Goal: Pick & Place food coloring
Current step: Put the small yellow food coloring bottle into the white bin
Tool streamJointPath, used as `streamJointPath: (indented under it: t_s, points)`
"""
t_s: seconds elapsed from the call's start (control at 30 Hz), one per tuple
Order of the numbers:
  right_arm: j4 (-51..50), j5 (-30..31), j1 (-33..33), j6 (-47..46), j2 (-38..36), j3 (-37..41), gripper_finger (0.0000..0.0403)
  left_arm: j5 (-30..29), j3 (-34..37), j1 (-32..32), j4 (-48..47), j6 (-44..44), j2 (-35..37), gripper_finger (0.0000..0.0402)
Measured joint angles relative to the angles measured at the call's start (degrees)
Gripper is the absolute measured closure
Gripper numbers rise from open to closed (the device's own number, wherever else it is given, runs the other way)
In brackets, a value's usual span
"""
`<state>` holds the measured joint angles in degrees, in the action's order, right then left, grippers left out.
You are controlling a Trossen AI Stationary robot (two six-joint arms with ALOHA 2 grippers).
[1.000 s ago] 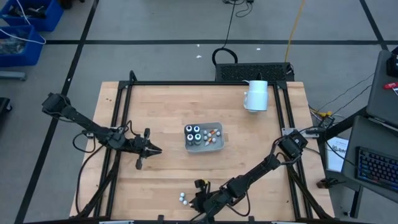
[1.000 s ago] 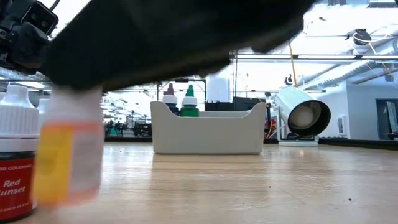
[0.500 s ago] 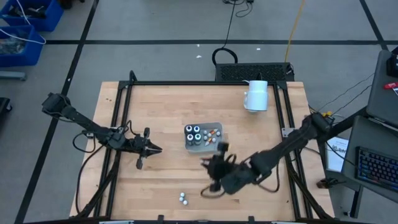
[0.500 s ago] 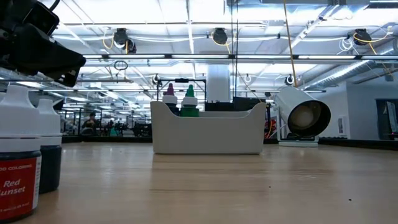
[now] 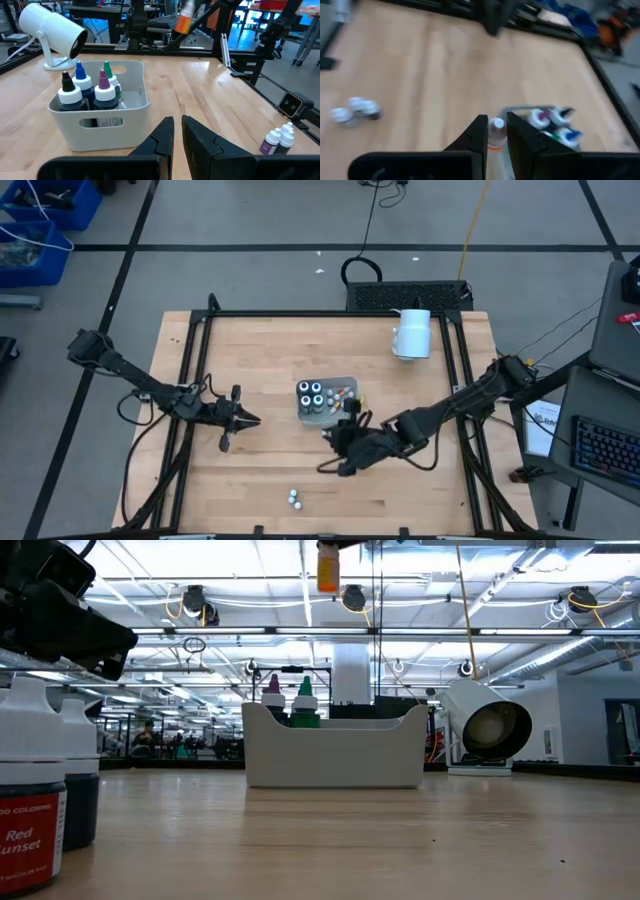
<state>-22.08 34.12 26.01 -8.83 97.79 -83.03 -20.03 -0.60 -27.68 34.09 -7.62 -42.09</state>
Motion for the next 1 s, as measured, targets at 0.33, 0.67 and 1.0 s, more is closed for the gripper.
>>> streamJointPath:
  t_s: [0.33, 0.67, 1.0]
  points:
    - [17.7, -3.1, 0.5, 4.5, -17.8, 22.7, 0.0362, 0.0, 0.0, 0.0, 0.5, -0.9, 0.0, 0.0362]
    - [41.9, -10.5, -7.5, 8.2, -33.9, 50.9, 0.0362, 0.0, 0.0, 0.0, 3.0, -5.1, 0.0, 0.0362]
    - [51.6, -14.9, -15.2, 13.4, -33.2, 55.9, 0.0362, -3.9, 0.0, 0.1, 9.5, 1.8, 0.0, 0.0362]
